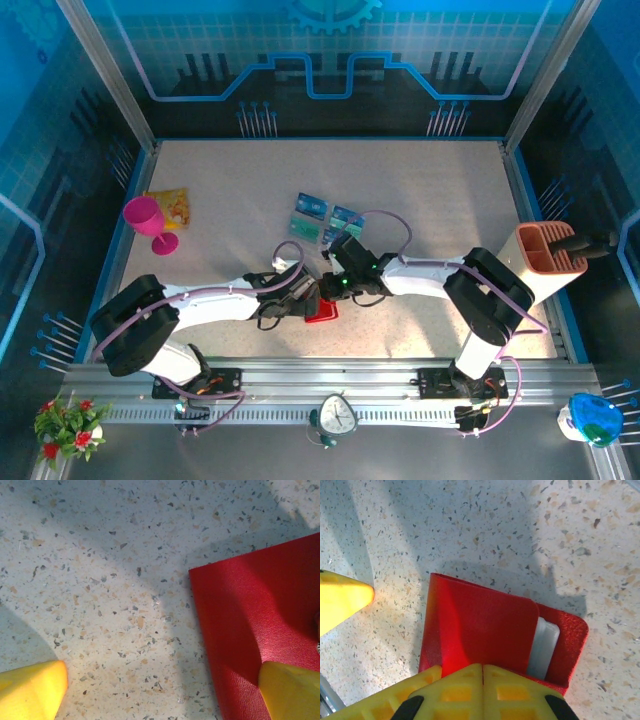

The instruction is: Put the credit cards into the card holder

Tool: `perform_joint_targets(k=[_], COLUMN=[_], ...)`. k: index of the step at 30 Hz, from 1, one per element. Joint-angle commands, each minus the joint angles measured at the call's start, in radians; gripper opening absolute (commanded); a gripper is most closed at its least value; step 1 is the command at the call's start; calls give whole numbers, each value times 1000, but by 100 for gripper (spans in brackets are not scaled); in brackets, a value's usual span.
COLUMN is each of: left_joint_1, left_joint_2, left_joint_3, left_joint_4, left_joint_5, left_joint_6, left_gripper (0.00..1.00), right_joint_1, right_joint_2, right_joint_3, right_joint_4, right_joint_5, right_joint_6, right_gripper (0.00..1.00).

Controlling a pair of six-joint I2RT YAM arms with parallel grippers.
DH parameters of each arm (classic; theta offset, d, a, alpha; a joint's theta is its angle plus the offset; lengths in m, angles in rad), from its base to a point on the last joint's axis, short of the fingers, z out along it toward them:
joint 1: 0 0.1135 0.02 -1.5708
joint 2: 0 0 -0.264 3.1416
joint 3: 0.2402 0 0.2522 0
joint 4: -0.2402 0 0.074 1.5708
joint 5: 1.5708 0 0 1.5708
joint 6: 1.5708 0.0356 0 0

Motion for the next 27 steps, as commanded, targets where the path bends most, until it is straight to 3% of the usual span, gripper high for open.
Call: perform_joint_targets(k=[1, 27], left_joint_1=[-8, -7], left_joint_2=[82, 35], left_joint_3=[-38, -73], left_joint_4=[28, 62], left_joint_5=[77, 83], left_joint_6=[1, -51], left_gripper=[99, 99], right_joint_1=[48, 193], right_joint_2=[-3, -5], right_joint_3=[-16, -175], right_joint_4=[-16, -6], right_joint_5=[-17, 147], right_joint_6=[-9, -41], right_gripper=[0, 0])
